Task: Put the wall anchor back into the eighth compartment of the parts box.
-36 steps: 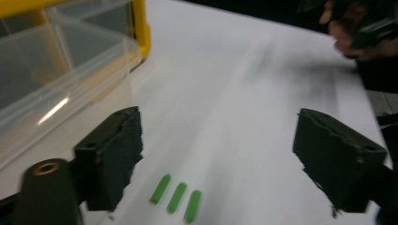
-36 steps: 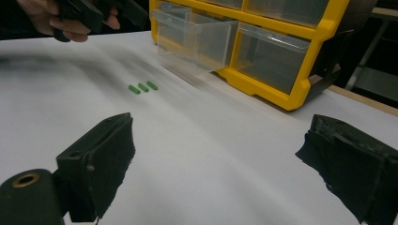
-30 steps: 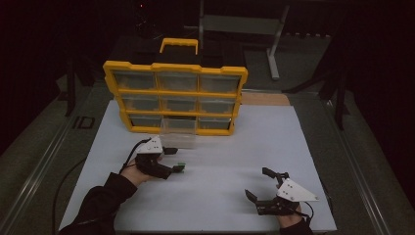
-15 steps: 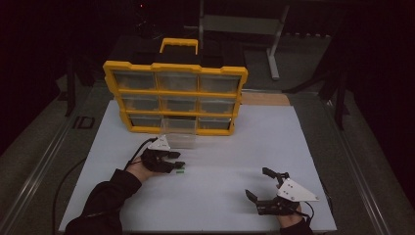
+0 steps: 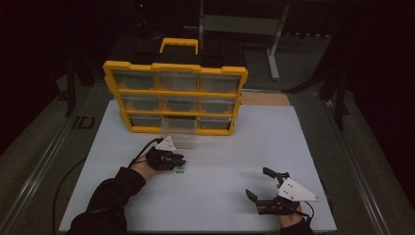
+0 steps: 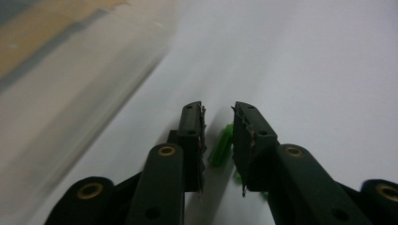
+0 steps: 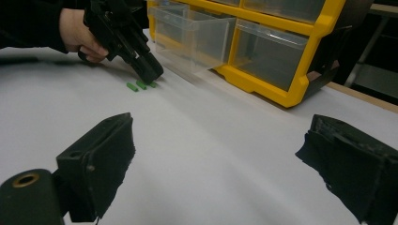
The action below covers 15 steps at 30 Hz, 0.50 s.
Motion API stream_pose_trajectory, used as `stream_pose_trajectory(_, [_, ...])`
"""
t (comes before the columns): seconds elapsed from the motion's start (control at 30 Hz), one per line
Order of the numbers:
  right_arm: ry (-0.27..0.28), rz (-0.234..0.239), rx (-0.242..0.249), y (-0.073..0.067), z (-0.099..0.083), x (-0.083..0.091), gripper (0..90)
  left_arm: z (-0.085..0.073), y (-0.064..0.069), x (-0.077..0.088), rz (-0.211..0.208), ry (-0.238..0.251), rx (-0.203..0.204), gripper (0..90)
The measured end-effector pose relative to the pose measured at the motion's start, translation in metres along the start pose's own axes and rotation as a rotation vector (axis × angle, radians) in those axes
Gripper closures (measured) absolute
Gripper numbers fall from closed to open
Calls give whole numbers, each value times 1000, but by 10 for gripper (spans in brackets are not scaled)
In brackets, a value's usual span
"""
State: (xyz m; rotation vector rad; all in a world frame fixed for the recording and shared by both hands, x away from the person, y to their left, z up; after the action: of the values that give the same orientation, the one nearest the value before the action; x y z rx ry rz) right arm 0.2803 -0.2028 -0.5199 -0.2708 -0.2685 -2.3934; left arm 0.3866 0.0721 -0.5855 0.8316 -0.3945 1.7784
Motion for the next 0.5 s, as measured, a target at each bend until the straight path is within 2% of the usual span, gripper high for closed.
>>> stream_pose_trajectory(0.03, [-3, -1, -1, 0, 0, 0, 87, -1, 0, -1, 3, -13, -13, 740])
stream_pose_trajectory(0.23, [-5, -2, 1, 0, -1, 0, 87, 1, -1, -2, 0, -27, -10, 830])
stream_pose_trajectory(0.43, [-5, -2, -4, 0, -1, -1, 87, 1, 0, -1, 17, -47, -55, 841])
stream_pose_trajectory(0.5, [-3, -2, -2, 0, -1, -1, 87, 2, 1, -1, 15, -50, -56, 842])
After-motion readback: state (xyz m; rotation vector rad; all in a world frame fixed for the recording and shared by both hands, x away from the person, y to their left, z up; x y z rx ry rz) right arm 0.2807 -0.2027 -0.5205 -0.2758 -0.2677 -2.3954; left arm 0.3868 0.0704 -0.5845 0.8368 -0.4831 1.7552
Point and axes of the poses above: each handheld gripper's, and its own axes: x roughly backward along the jaws, z roughly out of its top, y roughly to its right, the point moved 9 cm from there along -x, roughly forward along the jaws, and after that the axes turned 5 degrees about -z, right-handed, at the moved point
